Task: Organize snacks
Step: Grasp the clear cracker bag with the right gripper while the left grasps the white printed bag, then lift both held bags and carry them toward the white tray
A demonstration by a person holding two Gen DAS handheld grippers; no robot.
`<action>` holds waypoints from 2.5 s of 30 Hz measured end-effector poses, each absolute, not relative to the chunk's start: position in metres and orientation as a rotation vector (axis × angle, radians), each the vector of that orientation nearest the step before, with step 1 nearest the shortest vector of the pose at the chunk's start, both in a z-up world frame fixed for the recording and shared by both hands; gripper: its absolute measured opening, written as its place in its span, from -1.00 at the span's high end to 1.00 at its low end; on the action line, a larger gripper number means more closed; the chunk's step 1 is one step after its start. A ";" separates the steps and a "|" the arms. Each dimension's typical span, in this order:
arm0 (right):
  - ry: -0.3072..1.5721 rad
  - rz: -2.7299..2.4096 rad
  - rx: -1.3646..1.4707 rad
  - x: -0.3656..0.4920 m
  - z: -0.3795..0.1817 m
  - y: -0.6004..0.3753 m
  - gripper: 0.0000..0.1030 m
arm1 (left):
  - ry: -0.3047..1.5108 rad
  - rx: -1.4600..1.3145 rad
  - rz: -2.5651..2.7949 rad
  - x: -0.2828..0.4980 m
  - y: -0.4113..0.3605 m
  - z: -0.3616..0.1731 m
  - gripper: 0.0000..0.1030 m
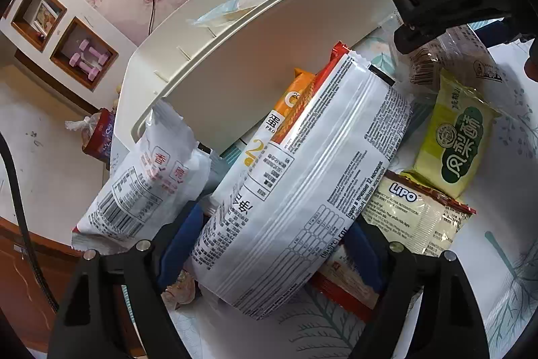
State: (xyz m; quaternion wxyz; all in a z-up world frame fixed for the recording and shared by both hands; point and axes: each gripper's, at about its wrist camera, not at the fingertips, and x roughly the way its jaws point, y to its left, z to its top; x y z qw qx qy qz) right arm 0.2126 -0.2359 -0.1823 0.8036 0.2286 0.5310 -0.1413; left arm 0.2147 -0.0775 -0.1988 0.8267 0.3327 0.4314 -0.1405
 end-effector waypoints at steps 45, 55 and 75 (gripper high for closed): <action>1.171 -0.240 0.386 0.145 -0.168 -0.246 -0.41 | 1.011 0.449 -0.376 0.165 -0.061 -0.142 -0.02; 1.157 -0.231 0.405 0.127 -0.155 -0.248 -0.41 | 0.993 0.374 -0.386 0.150 -0.056 -0.121 0.04; 1.035 -0.171 0.386 0.108 -0.102 -0.242 -0.41 | 0.950 0.224 -0.399 0.144 -0.041 -0.065 0.39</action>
